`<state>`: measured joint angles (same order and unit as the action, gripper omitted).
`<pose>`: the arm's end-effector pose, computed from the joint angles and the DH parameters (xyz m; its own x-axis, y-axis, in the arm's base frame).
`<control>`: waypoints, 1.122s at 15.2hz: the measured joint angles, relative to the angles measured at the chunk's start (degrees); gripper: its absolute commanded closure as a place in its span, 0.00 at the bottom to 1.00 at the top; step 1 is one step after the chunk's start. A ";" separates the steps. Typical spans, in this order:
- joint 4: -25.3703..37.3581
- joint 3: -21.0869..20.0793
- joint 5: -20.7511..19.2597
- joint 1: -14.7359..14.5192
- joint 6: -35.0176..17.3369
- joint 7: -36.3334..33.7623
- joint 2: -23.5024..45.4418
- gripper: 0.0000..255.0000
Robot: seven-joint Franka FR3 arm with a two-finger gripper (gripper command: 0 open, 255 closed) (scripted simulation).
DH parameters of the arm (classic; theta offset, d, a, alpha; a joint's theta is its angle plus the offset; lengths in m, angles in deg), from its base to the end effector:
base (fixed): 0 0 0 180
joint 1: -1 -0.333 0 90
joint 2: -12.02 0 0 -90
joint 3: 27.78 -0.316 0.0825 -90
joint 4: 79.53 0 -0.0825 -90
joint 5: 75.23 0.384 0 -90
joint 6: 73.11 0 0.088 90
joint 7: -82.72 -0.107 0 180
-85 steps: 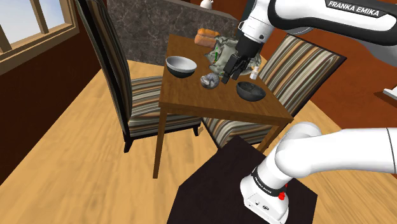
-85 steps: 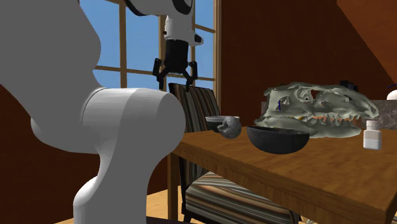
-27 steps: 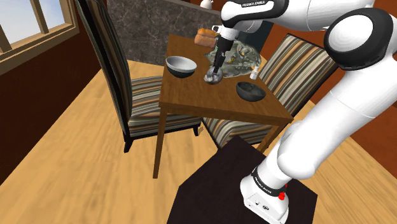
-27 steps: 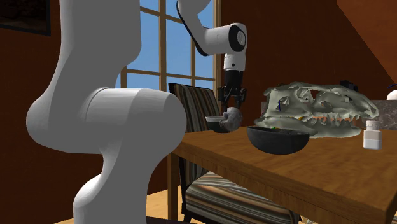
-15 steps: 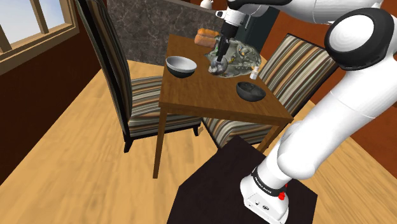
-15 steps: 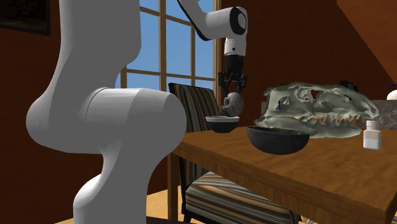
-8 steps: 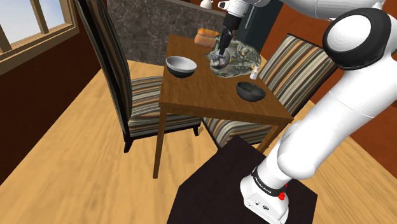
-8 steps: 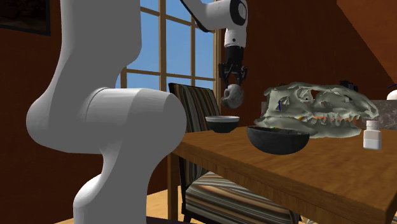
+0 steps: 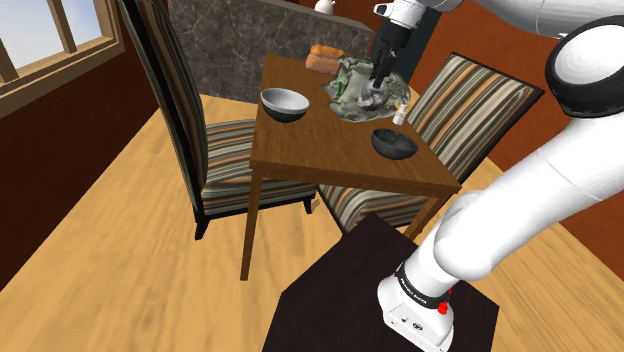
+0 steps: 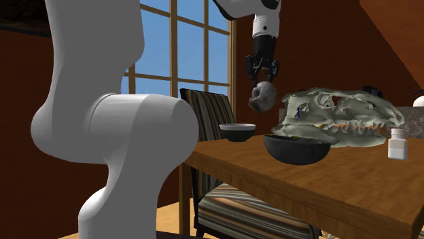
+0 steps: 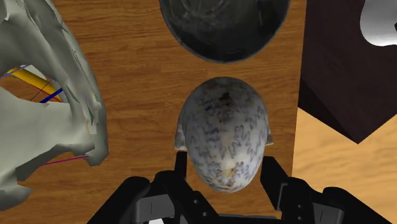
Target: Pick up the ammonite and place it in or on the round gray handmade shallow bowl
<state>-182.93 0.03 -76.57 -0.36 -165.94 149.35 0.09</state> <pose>0.4355 -0.2447 0.6138 0.7564 0.6507 0.0673 0.6533 -0.7565 -0.0287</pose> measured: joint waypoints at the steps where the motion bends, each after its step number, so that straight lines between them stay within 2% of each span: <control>1: -0.49 0.61 -0.51 0.54 0.28 1.01 -0.85 1.00; 11: -2.65 6.66 -5.89 5.67 4.62 11.27 -8.48 1.00; 17: -6.83 7.65 -6.65 6.30 1.10 12.28 -9.26 1.00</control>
<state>-189.76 7.67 -83.22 5.94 -164.84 161.64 -9.17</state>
